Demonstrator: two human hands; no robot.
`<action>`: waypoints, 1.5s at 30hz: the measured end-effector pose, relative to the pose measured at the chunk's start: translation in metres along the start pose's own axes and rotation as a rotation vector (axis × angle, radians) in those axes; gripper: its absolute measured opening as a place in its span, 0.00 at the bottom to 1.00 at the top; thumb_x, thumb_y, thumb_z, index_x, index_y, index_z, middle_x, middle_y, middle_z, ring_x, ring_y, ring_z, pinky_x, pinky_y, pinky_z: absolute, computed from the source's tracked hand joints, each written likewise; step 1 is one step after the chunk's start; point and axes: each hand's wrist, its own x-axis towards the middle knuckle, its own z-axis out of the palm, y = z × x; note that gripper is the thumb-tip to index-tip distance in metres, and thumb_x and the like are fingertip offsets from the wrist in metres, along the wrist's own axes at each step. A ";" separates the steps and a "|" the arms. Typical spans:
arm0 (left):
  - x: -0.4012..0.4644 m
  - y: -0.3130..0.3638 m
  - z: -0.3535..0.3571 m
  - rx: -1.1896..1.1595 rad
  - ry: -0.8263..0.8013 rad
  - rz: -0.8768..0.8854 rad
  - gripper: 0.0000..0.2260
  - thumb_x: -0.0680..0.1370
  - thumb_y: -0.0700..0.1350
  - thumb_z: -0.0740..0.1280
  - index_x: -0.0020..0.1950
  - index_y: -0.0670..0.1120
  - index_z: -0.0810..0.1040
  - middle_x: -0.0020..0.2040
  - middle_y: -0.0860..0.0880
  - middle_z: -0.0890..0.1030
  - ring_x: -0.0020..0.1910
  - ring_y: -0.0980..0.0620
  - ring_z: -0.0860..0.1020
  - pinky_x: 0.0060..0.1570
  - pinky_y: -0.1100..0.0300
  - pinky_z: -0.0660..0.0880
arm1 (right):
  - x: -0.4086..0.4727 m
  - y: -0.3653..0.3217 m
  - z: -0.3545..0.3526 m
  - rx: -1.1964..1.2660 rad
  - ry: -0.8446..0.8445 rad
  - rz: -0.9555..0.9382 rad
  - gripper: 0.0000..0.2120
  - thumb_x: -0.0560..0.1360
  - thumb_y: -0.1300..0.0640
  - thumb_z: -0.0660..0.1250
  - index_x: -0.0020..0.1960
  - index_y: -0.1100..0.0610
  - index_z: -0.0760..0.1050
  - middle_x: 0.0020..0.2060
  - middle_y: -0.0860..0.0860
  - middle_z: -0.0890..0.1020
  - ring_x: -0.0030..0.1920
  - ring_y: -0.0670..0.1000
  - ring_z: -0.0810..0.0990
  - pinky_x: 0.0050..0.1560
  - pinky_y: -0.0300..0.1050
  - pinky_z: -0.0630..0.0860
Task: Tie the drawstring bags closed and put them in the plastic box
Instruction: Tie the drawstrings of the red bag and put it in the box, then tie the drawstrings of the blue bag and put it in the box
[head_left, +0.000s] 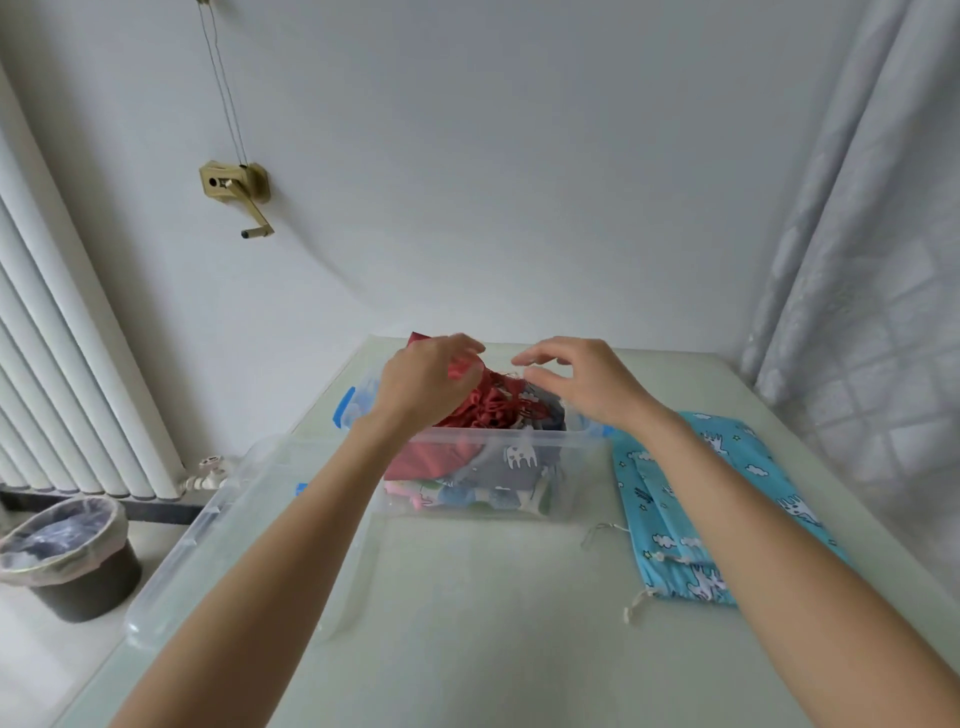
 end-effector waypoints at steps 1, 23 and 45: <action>-0.006 0.011 0.002 -0.067 0.053 0.032 0.09 0.76 0.47 0.64 0.54 0.52 0.80 0.46 0.57 0.83 0.44 0.60 0.81 0.47 0.57 0.78 | -0.012 -0.003 -0.005 0.007 0.058 -0.005 0.09 0.77 0.56 0.65 0.55 0.52 0.80 0.51 0.44 0.83 0.52 0.39 0.78 0.55 0.28 0.69; -0.113 0.123 0.193 -0.106 -0.439 -0.045 0.14 0.75 0.50 0.69 0.59 0.50 0.77 0.55 0.51 0.79 0.49 0.51 0.77 0.46 0.60 0.72 | -0.238 0.165 -0.042 -0.343 0.179 0.635 0.20 0.73 0.67 0.63 0.62 0.54 0.75 0.56 0.57 0.79 0.55 0.58 0.75 0.50 0.47 0.73; -0.111 0.093 0.179 -0.597 -0.098 -0.351 0.12 0.80 0.48 0.60 0.39 0.49 0.75 0.38 0.52 0.76 0.38 0.54 0.75 0.38 0.60 0.75 | -0.255 0.154 -0.055 -0.230 0.449 0.565 0.08 0.78 0.58 0.62 0.47 0.60 0.78 0.39 0.56 0.83 0.37 0.54 0.77 0.41 0.45 0.71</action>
